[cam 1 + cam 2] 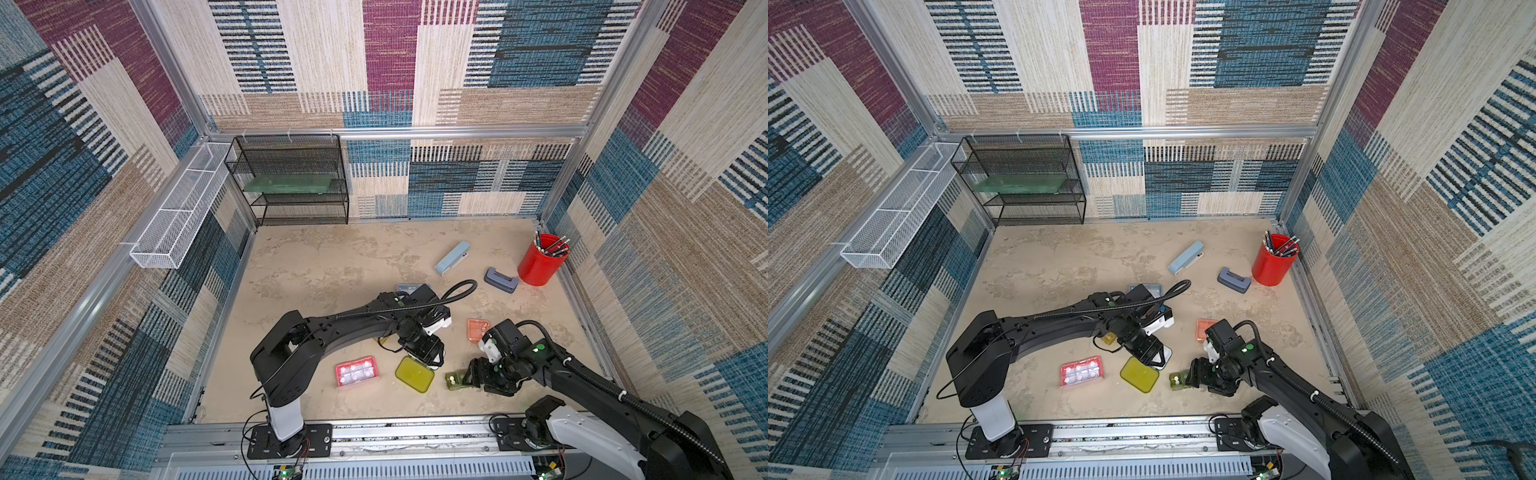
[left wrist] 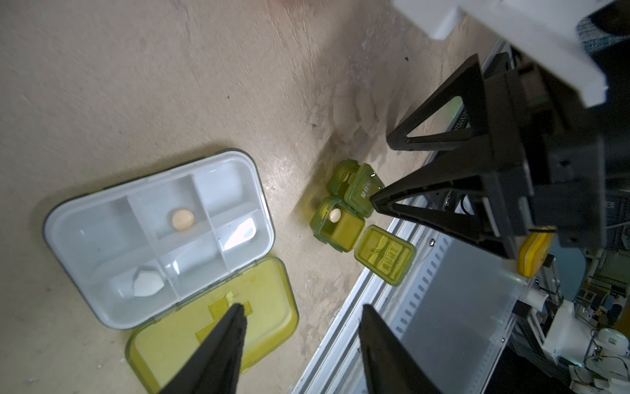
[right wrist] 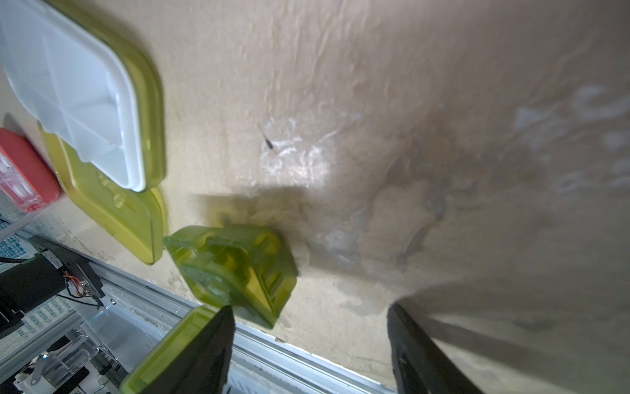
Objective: Close pillboxes
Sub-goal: Close the lid on the pillbox.
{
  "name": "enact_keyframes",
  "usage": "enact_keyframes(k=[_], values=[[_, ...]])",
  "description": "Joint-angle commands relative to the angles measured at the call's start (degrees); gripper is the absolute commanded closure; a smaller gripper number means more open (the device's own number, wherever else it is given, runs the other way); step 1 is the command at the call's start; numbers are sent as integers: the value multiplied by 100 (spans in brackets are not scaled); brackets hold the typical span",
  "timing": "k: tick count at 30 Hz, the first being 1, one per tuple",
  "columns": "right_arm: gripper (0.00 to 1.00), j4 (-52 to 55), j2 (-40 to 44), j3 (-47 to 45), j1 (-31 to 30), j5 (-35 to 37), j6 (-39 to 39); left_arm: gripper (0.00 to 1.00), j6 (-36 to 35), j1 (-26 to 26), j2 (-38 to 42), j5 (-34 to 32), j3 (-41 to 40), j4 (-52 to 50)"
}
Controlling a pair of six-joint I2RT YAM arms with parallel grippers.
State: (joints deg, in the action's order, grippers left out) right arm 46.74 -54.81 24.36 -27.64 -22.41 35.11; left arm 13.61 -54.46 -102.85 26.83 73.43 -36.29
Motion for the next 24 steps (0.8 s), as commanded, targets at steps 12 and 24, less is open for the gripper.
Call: enact_keyframes(k=[12,24], values=[[27,-120,-221,85,134,46,-261,43,81,-29,-126,-52,130,18],[27,-314,-601,221,193,47,-286,43,-51,-25,-218,-50,260,-93]])
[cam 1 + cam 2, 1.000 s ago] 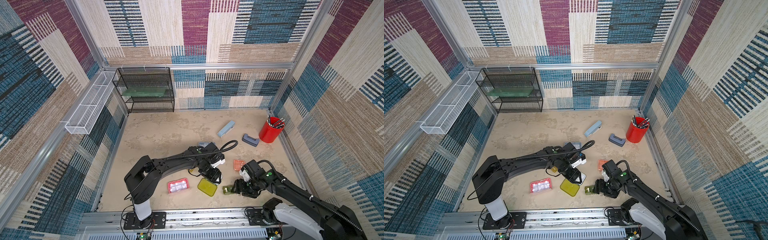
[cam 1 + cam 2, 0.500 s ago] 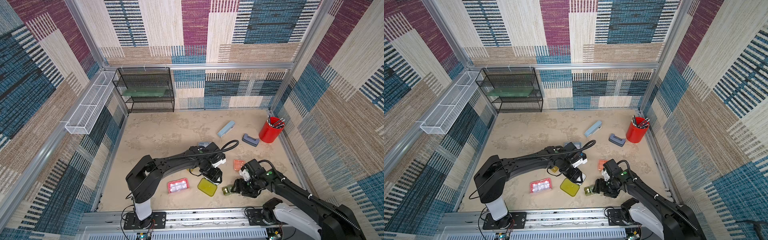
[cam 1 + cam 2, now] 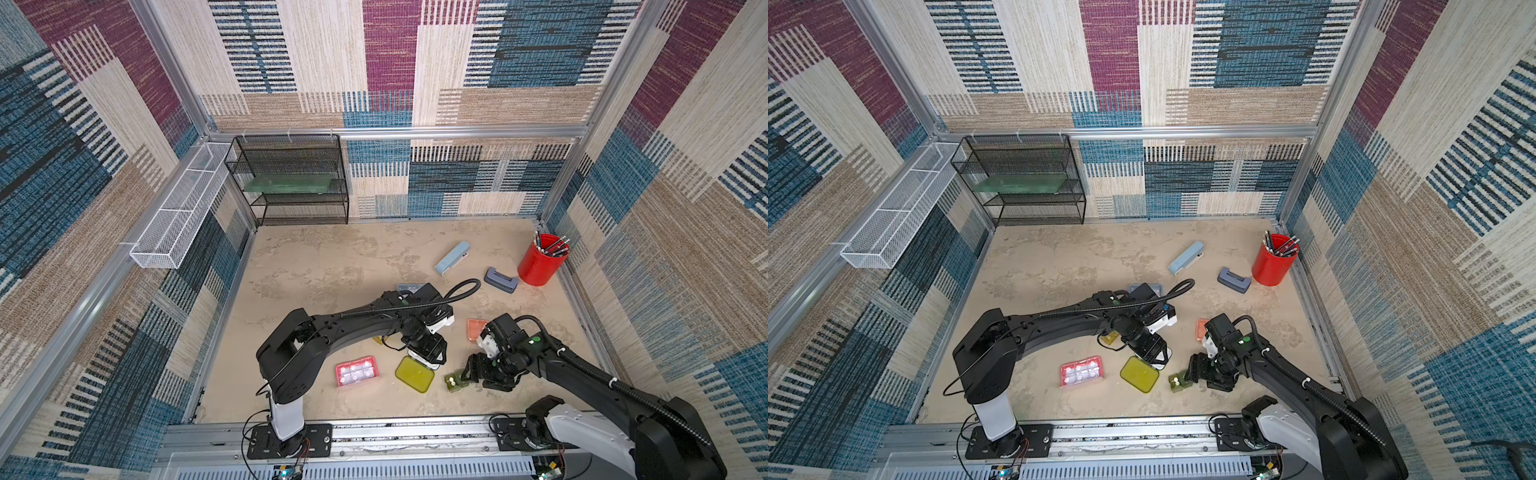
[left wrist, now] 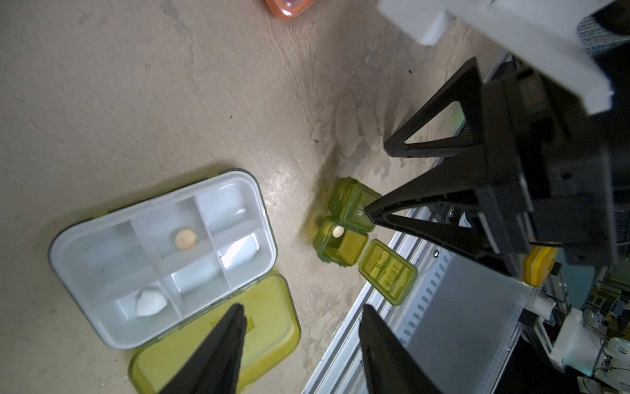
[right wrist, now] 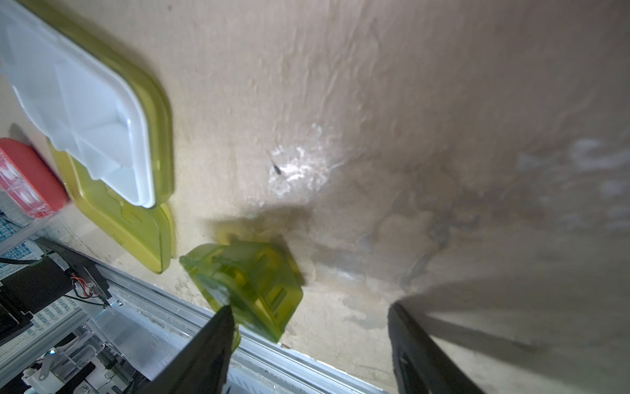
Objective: Close pillboxes
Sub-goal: Close the lid on the pillbox.
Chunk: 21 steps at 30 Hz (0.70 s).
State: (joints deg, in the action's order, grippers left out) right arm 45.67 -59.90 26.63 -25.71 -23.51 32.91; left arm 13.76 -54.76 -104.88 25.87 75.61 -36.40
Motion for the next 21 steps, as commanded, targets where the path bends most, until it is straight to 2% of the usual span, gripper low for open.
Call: enact_keyframes(k=[1,15,21], values=[[27,-229,-113,-9,5,161,-56,43,-88,1,-15,41,46,-88],[29,-366,-334,-5,-7,197,49,43,-336,1,4,23,-11,-215],[33,-257,-146,-7,-16,284,123,43,-417,1,-12,37,-10,-253]])
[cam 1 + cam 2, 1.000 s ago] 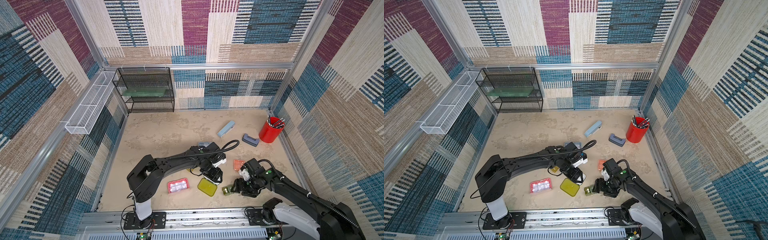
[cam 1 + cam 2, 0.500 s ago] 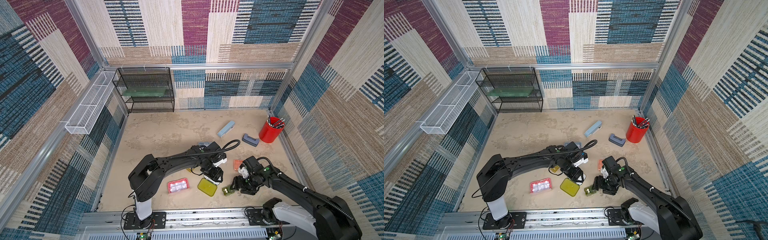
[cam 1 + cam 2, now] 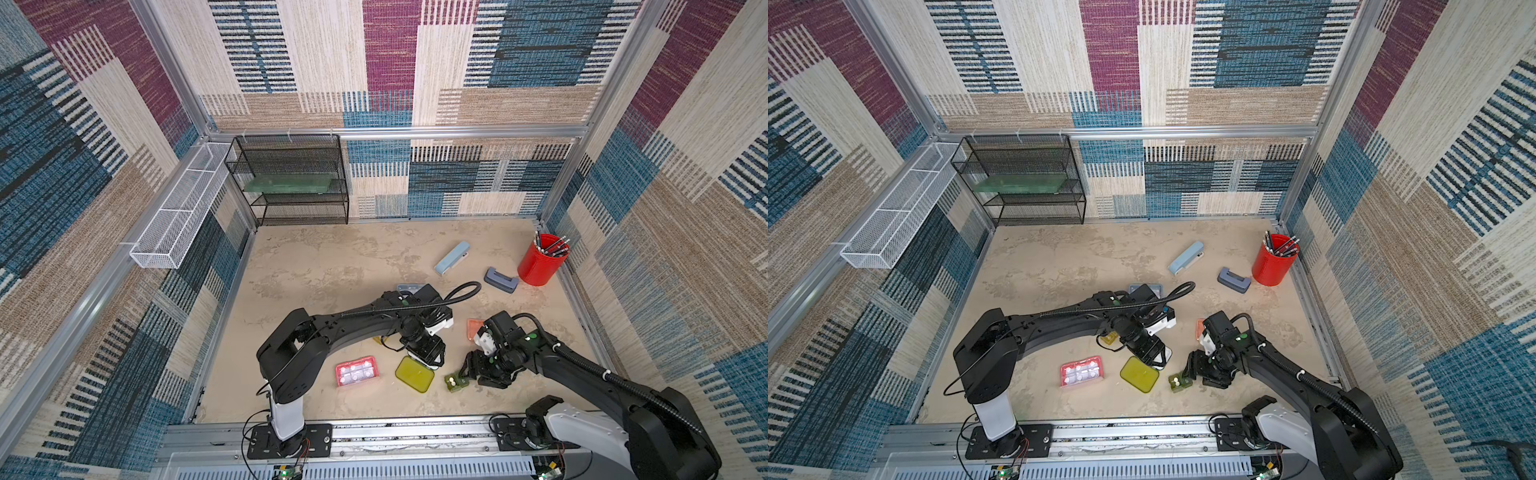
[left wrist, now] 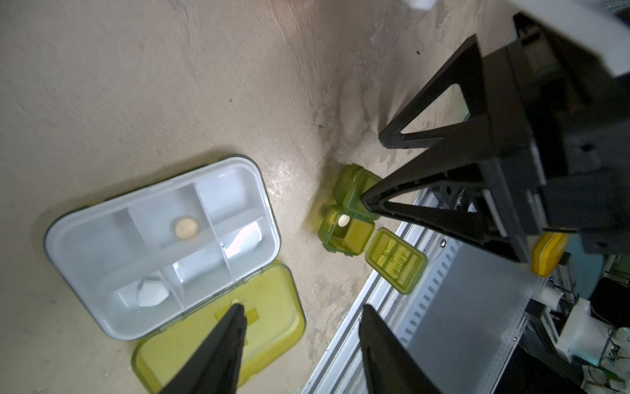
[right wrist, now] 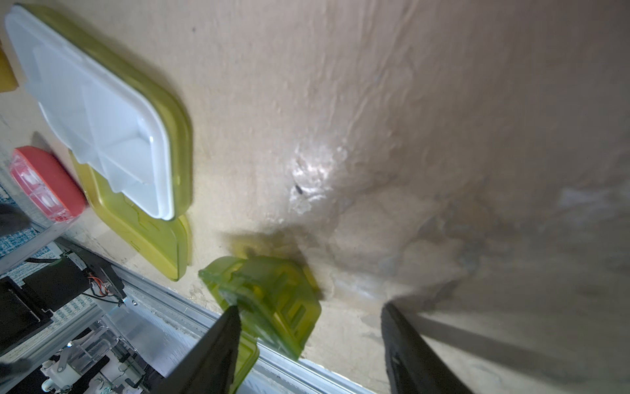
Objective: Close pillboxes
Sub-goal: Close the lid on the pillbox.
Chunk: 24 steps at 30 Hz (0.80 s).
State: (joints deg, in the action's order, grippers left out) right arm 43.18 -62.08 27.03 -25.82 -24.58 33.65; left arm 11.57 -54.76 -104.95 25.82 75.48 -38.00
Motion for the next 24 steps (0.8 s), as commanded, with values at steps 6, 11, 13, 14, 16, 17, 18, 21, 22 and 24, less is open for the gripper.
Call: enact_keyframes(k=[6,11,13,14,16,17,18,21,22,24], values=[[36,42,363,-160,-10,375,184,43,-227,6,-17,59,2,-101],[38,-50,386,-241,-19,351,230,43,-234,1,-17,75,23,-120],[39,-85,379,-226,-44,341,247,43,-228,1,8,68,3,-124],[38,-150,389,-216,-62,347,256,43,-226,1,26,62,-6,-120],[39,-125,390,-215,-102,359,290,43,-209,5,66,69,-36,-120],[39,-125,383,-222,-127,362,313,43,-208,5,85,70,-46,-122],[38,-134,384,-230,-165,370,333,43,-208,2,118,62,-45,-143],[39,-118,402,-256,-228,385,370,43,-199,1,277,58,-68,-164],[38,-100,430,-259,-234,395,386,43,-199,2,354,66,-76,-160],[39,-78,506,-256,-239,416,414,43,-223,-8,490,115,-79,-161]])
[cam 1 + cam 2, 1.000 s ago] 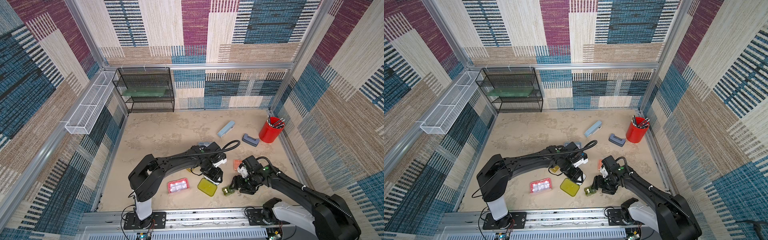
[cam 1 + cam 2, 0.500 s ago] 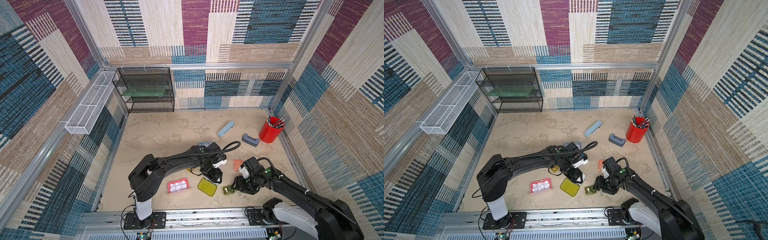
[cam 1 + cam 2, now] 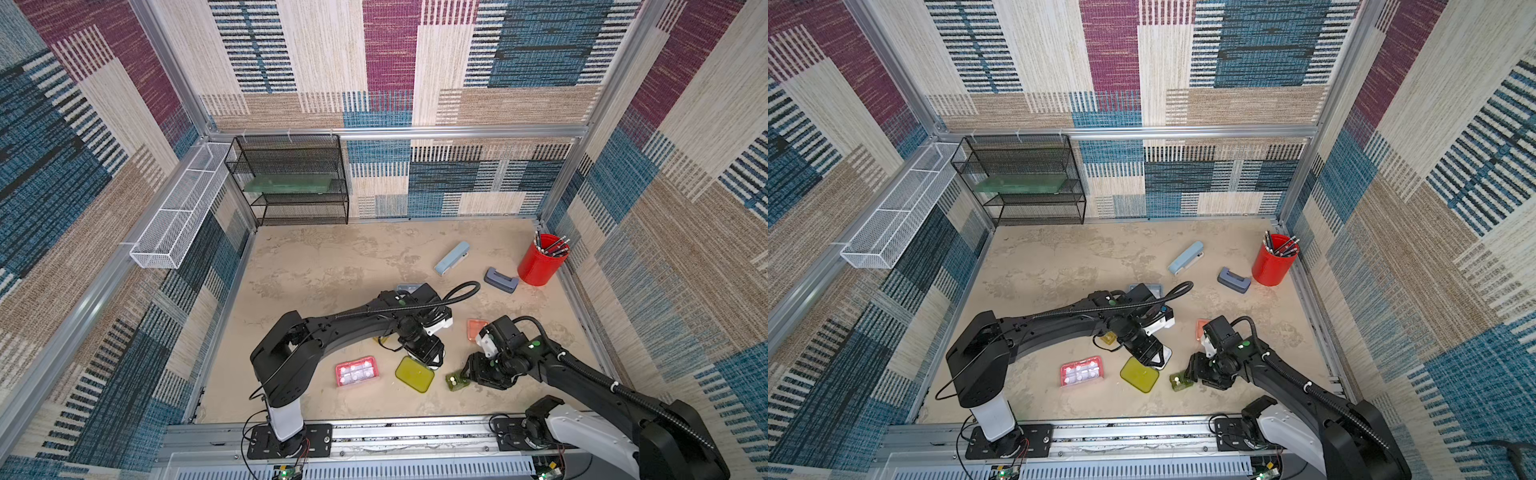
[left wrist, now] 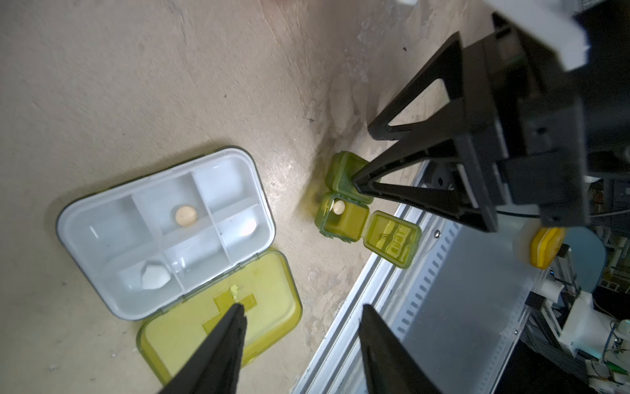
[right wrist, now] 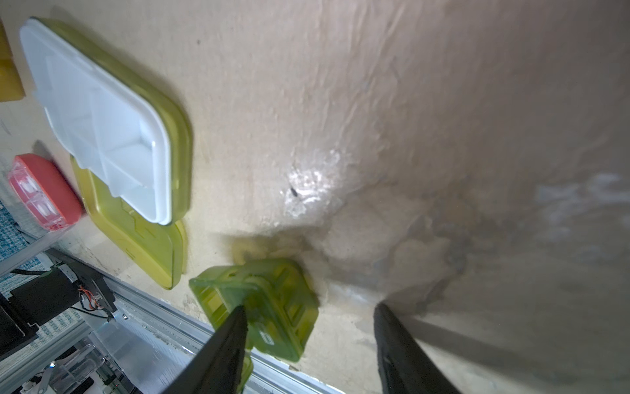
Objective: Close pillboxes
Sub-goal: Close the lid on the pillbox.
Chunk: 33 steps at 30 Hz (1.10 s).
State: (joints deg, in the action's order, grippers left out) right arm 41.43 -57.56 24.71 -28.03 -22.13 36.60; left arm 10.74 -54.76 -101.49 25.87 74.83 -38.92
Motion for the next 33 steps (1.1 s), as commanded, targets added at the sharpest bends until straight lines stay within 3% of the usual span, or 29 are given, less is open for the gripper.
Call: enact_keyframes(k=[1,5,12,33], values=[[39,110,78,-18,-18,181,127,43,-170,-21,208,169,-17,-71],[39,146,94,-19,-18,187,119,39,-330,-244,339,208,26,-80],[38,176,130,-1,-23,198,102,24,-465,-579,173,-47,172,-176],[38,469,516,-104,-22,211,66,23,-608,-1157,-707,-84,684,-151]])
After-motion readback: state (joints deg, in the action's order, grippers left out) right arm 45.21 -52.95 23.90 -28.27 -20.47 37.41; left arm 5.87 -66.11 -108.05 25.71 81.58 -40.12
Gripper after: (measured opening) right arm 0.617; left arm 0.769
